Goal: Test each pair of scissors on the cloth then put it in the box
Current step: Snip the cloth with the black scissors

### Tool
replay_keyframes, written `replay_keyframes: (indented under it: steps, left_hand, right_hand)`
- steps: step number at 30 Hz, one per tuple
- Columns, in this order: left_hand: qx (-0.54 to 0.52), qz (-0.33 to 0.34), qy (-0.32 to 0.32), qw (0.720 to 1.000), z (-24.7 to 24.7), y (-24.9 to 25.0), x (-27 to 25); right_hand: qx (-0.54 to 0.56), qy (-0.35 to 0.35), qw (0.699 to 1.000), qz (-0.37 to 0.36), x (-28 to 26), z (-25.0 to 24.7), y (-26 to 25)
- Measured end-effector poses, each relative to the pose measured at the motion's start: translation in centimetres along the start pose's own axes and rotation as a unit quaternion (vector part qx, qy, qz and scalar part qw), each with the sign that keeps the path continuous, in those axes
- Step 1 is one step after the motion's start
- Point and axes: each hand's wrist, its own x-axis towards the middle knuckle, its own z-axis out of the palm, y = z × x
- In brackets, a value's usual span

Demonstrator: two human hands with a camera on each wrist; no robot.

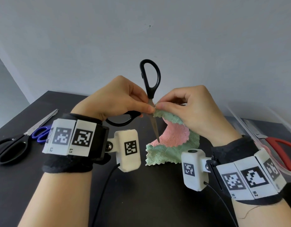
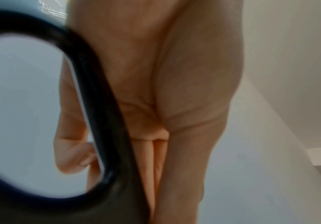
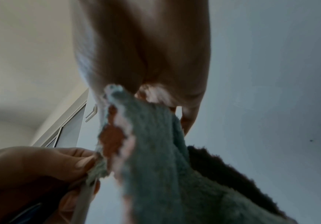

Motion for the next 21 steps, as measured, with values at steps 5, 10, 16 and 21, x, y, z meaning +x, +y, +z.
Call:
replay_keyframes:
  steps: [5,10,16,21]
  left_hand:
    - [-0.006,0.003,0.005,1.0,-0.3,-0.2,-0.1]
    - [-0.005,0.011,0.011,1.0,-0.3,0.0,-0.3]
    - [0.009,0.002,0.012,1.0,-0.7,0.2,-0.6]
    - [0.029,-0.005,0.014,0.999,-1.0,0.1,-0.7]
  right_hand:
    - [-0.052,-0.04,0.998,0.009,0.0,-0.1,0.1]
    - [-0.093,-0.043,0.995,-0.011,0.1,-0.1,0.1]
    - [-0.108,-0.056,0.993,-0.005,0.0,-0.8,0.2]
    - [-0.101,-0.064,0.993,0.001,-0.1,-1.2,0.2]
